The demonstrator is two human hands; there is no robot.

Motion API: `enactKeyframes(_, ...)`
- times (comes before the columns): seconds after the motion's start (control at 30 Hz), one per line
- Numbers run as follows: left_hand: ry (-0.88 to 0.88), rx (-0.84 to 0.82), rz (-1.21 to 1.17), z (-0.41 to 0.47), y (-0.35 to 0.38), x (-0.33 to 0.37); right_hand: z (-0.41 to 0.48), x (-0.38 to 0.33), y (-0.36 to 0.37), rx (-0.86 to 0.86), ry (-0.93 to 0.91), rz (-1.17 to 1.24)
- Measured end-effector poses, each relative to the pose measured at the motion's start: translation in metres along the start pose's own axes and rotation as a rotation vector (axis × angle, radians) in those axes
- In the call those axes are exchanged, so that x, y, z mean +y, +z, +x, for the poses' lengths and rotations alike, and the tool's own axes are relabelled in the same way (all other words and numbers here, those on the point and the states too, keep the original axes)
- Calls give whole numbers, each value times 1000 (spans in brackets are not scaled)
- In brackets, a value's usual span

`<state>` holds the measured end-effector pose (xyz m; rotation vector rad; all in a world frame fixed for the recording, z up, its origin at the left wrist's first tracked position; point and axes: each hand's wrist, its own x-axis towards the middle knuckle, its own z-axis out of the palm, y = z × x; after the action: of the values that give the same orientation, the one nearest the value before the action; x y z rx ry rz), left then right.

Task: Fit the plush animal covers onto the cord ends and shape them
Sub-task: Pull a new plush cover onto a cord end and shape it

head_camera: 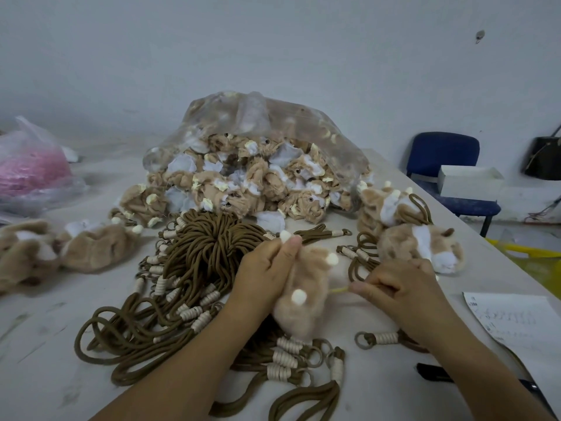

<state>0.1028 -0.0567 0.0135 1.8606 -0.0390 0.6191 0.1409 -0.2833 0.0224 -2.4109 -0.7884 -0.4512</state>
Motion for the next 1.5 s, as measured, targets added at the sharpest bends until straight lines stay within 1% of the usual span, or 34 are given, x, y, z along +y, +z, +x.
enactKeyframes(0.07,4,-65,32,0,0,-1,-2,-7,4,-69,-51,16)
enactKeyframes(0.13,8,-94,29,-1,1,-1,-5,-15,14,-103,22,109)
enactKeyframes(0.17,3,-69,-8,-1,1,0,-5,-17,17,-84,96,181)
enactKeyframes(0.23,19,60,-66,-1,0,1,-4,-15,18,8,219,305)
enactKeyframes(0.3,121,176,-18,0,-2,1,-2,-10,17,88,268,309)
enactKeyframes(0.33,174,176,23,-1,-3,1,-1,-8,16,106,286,289)
enactKeyframes(0.37,202,128,80,-1,-2,0,-1,-6,15,117,302,276)
enactKeyframes(0.4,203,44,167,0,0,0,-1,-6,16,128,314,270)
enactKeyframes(0.47,165,-109,351,-1,6,-2,-1,-5,17,151,326,249)
enactKeyframes(0.5,148,-125,379,-1,7,-3,-1,-4,17,160,327,241)
enactKeyframes(0.6,184,-64,298,-1,4,-3,-1,-1,17,168,315,241)
enactKeyframes(0.8,188,25,141,-2,1,4,-1,9,9,164,269,132)
enactKeyframes(0.87,245,61,118,-1,-2,4,-2,11,8,153,251,66)
enactKeyframes(0.9,287,54,139,-1,-2,4,-2,9,10,142,245,48)
enactKeyframes(0.97,395,10,251,-5,2,5,-2,3,17,126,249,33)
enactKeyframes(1.03,517,-7,369,-8,10,5,-2,0,23,142,288,91)
enactKeyframes(1.13,611,-50,395,-10,16,7,-3,3,22,147,425,248)
enactKeyframes(1.17,612,-67,365,-11,17,9,-4,5,21,141,446,275)
enactKeyframes(1.23,539,-61,228,-13,17,13,-3,5,19,138,449,313)
enactKeyframes(1.3,451,45,89,-14,16,17,-3,2,19,144,427,358)
enactKeyframes(1.33,417,129,61,-13,15,19,-3,1,19,147,410,385)
enactKeyframes(1.4,356,214,25,-10,14,18,-3,-2,19,144,374,434)
enactKeyframes(1.47,322,202,-18,-9,12,15,-3,-4,19,131,340,447)
enactKeyframes(1.5,303,167,-12,-9,11,15,-4,-4,19,127,325,444)
